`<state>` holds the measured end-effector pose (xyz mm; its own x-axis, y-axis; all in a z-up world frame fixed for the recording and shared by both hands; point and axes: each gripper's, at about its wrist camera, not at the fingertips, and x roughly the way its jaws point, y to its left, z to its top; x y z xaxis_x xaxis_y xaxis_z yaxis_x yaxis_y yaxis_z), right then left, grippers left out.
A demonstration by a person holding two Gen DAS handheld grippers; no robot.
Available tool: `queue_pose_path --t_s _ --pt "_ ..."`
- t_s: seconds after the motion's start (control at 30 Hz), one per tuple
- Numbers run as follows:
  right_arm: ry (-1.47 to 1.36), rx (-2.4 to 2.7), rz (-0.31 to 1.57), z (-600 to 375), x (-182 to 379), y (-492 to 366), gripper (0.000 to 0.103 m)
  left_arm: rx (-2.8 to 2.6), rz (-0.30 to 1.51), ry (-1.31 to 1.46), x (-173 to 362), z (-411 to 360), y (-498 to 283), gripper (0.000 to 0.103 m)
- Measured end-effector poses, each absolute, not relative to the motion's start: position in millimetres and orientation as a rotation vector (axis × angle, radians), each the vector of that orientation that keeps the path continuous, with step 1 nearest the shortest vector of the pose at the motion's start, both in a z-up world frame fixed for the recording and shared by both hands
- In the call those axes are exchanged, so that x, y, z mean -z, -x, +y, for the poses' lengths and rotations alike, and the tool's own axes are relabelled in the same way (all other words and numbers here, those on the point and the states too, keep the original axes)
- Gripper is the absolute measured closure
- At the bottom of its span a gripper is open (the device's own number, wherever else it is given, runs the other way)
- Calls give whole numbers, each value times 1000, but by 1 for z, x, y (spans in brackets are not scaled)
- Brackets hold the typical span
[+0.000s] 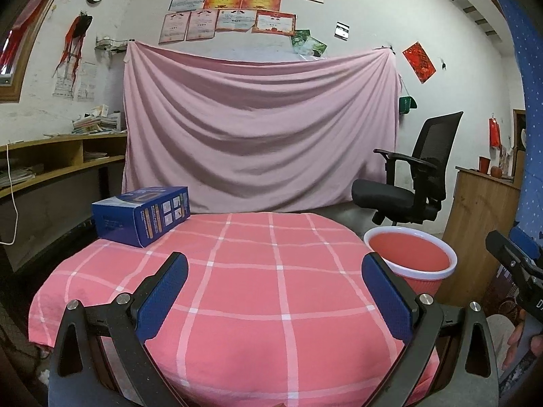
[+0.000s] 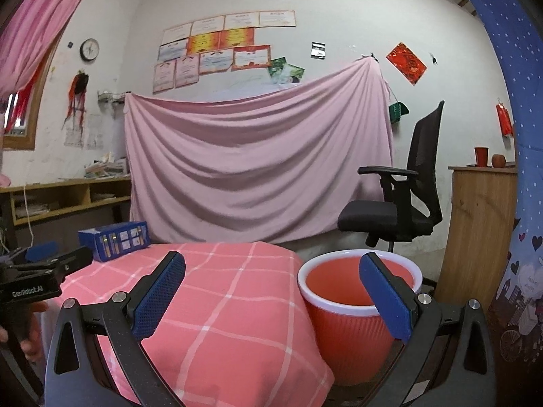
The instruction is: Collect trash
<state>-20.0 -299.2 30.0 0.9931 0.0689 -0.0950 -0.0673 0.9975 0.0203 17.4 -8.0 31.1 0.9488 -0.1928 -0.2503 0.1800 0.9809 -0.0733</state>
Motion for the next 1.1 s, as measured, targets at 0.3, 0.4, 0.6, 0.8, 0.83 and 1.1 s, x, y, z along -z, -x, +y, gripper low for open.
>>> queue_pose_path --t_s 0.3,0.4,0.6,0.8,0.83,1.1 --pt "-16 -63 110 -299 -26 20 0 185 255 51 -30 -7 -15 3" --pt "-18 -62 112 -300 -26 20 0 185 256 51 -29 -7 -15 3" --pt "-16 -60 115 -300 -25 21 0 185 257 51 -29 -7 -14 3" --pt "-16 -55 122 -301 -23 20 0 183 263 54 -28 -7 -13 3" --pt "-16 -55 123 -300 -23 20 0 182 263 55 -28 -7 -14 3" --pt "-17 -54 124 -300 -23 20 0 183 263 55 -28 -6 -14 3"
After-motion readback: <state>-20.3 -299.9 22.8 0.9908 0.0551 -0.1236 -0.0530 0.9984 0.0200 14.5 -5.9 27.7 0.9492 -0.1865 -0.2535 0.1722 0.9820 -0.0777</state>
